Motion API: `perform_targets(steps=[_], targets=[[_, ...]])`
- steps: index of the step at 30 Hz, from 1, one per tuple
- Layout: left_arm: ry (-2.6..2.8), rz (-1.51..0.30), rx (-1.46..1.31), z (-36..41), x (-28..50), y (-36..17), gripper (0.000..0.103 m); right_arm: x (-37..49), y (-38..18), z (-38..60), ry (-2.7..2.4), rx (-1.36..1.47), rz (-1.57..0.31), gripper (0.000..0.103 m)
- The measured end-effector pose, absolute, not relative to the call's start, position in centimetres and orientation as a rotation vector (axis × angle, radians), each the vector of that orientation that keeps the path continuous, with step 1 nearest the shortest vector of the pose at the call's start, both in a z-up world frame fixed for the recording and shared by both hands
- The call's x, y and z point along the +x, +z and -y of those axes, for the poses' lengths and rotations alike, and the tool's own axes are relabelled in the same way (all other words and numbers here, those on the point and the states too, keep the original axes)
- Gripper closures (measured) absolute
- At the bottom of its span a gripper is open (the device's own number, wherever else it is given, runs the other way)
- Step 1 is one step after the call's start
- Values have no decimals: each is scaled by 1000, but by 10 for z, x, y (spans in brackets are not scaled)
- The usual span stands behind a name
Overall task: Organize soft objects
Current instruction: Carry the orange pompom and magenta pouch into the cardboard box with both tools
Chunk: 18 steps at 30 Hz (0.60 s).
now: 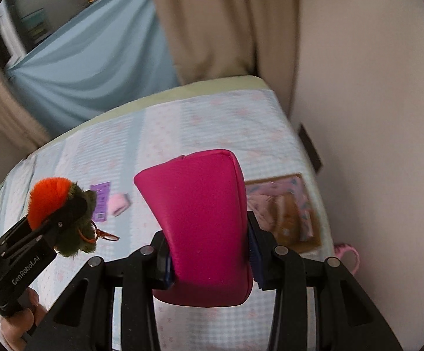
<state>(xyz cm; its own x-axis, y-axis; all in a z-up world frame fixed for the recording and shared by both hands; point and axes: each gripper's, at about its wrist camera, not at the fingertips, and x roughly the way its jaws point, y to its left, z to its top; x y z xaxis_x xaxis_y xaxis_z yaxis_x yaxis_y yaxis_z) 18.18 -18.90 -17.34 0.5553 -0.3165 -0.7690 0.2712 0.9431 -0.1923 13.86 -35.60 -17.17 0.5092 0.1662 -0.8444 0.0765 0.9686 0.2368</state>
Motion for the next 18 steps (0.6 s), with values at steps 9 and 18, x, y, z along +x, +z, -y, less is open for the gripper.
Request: perform_targets(steps=[9, 18], targets=[[-472, -1037, 99, 246, 215, -236, 65, 153, -212, 411, -98, 344, -1124, 66], [-470, -1211, 221, 265, 241, -334, 65, 193, -292, 441, -134, 391, -1272, 66]])
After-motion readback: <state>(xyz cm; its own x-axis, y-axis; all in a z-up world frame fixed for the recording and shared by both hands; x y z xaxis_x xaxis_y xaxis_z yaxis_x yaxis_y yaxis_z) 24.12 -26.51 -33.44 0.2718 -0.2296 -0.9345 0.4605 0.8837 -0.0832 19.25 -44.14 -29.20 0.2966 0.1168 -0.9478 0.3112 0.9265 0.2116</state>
